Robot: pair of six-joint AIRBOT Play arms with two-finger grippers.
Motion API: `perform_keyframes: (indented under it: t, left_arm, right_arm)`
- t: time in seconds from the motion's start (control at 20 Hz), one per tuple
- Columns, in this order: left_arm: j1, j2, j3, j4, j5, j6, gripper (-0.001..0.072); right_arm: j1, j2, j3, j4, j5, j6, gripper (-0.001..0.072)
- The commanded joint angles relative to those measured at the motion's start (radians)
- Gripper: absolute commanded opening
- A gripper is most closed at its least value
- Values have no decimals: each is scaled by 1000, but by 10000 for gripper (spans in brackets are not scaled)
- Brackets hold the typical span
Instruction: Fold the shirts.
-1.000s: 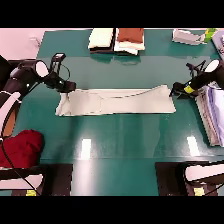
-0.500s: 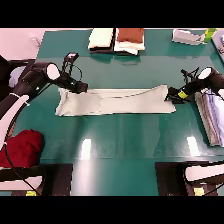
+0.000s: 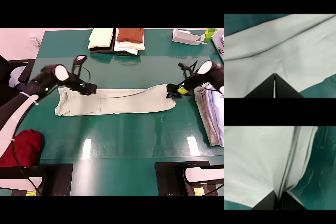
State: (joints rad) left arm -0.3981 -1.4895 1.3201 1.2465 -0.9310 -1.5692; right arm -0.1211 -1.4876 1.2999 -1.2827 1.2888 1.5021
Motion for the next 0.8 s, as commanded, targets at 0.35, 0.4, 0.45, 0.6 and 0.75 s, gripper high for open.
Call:
perform_keyframes:
  t: [0.35, 0.4, 0.45, 0.6, 0.75]
  left_arm:
    - [-247, -378, 377, -56, -26, 9, 24]
    - [-261, -398, 388, -61, -28, 17, 24]
    - [-272, -408, 389, -74, -25, 33, 24]
    - [-285, -422, 389, -90, -23, 45, 25]
    - [-285, -426, 389, -91, -26, 29, 26]
  right_arm:
    - [142, 277, 293, -18, 233, 92, 16]
    - [170, 277, 328, -18, 243, 100, 16]
    - [196, 277, 354, -18, 241, 108, 16]
    - [262, 260, 424, -18, 243, 132, 17]
    - [315, 217, 491, -18, 254, 153, 17]
